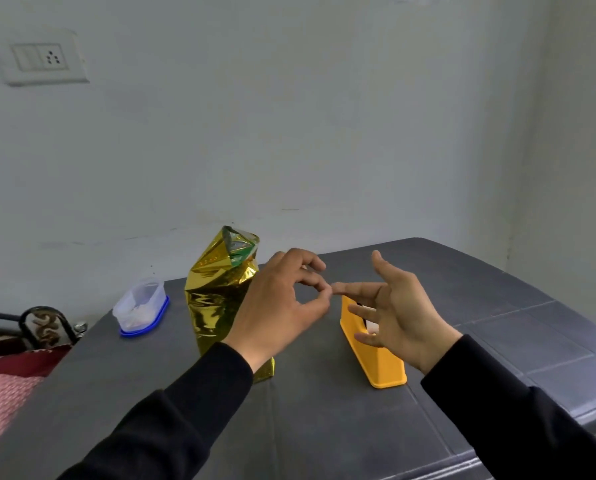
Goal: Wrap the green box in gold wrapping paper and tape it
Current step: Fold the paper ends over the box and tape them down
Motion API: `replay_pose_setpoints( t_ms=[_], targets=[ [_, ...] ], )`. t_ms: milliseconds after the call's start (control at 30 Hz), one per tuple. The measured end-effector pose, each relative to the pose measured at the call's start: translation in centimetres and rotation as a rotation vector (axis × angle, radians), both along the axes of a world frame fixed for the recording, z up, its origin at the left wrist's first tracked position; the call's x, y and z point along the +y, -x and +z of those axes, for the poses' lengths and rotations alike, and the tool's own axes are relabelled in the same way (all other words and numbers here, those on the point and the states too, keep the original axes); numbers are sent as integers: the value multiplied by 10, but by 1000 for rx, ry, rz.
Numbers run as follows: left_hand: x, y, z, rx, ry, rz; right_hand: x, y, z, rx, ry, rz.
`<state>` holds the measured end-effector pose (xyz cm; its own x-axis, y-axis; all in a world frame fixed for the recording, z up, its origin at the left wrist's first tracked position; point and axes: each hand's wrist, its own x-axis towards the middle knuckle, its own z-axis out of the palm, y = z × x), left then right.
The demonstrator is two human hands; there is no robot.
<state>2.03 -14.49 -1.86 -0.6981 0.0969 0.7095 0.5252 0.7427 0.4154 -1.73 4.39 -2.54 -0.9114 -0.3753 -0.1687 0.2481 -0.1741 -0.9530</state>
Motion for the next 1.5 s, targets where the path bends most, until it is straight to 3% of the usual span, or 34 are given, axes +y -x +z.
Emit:
replay_pose_setpoints(
  t_ms=[67, 233, 400, 767, 933, 1000, 1200, 1267, 1400, 1500],
  targets=[
    [-7, -3, 9, 23, -36, 39, -7, -2, 4, -5, 37, -50],
    [-34, -10, 38, 14, -81, 106, -29, -8, 17, 369, -45, -80],
    [-51, -11, 55, -26, -77, 148, -57, -8, 24, 543, -81, -91],
    [-91, -10, 63, -82, -131, 293, -95, 18, 28, 321, 138, -272],
    [-97, -9, 53, -337, 136, 345, -116, 37, 11, 311, 105, -260],
    [-98, -3, 48, -276, 129, 344, -125, 43, 8, 310, 73, -229],
    [-92, 2, 46, 61, -166, 305, -147, 54, 8, 248, 78, -119],
    [-92, 0, 49, 41, -176, 277, -152, 57, 8, 240, 72, -123],
    [-95, -2, 55, -178, -36, 299, -158, 58, 3, 229, 84, -122],
    [-96, 1, 59, -64, -93, 289, -160, 58, 1, 214, 101, -126]
  ],
)
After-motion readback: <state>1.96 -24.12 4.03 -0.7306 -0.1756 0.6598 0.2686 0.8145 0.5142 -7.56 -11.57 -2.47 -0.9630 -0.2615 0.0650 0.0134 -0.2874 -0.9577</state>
